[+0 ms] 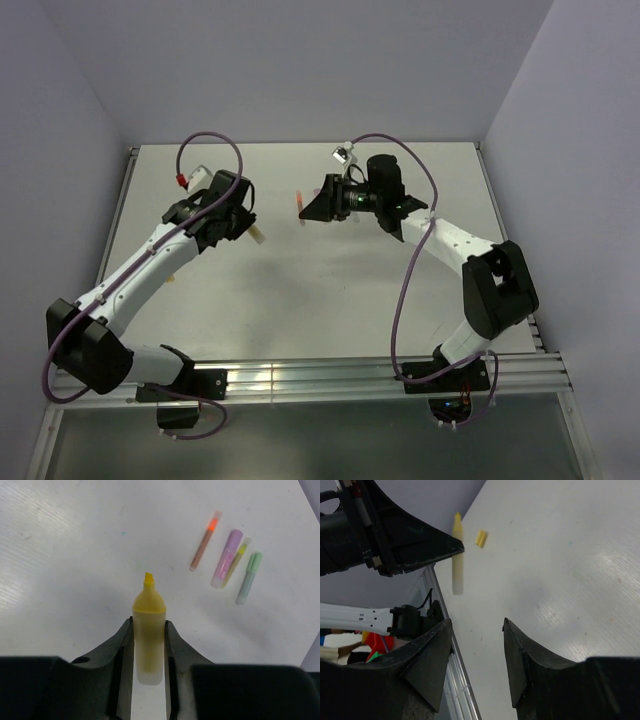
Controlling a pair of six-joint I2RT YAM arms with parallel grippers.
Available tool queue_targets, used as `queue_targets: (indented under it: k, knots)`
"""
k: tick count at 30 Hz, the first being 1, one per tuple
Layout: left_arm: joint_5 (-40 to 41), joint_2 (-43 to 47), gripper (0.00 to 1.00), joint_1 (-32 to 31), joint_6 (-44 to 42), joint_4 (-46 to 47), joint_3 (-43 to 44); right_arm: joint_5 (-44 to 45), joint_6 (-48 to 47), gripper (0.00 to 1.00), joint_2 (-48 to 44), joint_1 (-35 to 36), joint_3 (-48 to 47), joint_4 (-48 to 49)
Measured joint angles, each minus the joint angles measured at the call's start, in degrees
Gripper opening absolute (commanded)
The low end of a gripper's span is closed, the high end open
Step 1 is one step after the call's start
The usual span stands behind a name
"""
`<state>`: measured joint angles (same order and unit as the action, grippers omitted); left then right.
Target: Insert the pens into the pen caps
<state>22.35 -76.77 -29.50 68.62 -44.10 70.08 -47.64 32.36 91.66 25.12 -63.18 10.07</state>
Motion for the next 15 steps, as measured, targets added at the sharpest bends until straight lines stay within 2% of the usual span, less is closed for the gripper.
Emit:
queue_targets:
  k: [6, 15]
  knots:
    - [-0.26, -2.43, 0.0, -5.09, -1.46, 2.38, 2.43, -1.29, 1.09, 0.56, 2.1, 2.93, 0.0, 3.28]
    - [-1.11, -5.01, 0.0, -7.82, -1.95, 4.59, 6.51, -0.83, 0.57, 0.58, 2.56, 4.33, -0.04, 3.61]
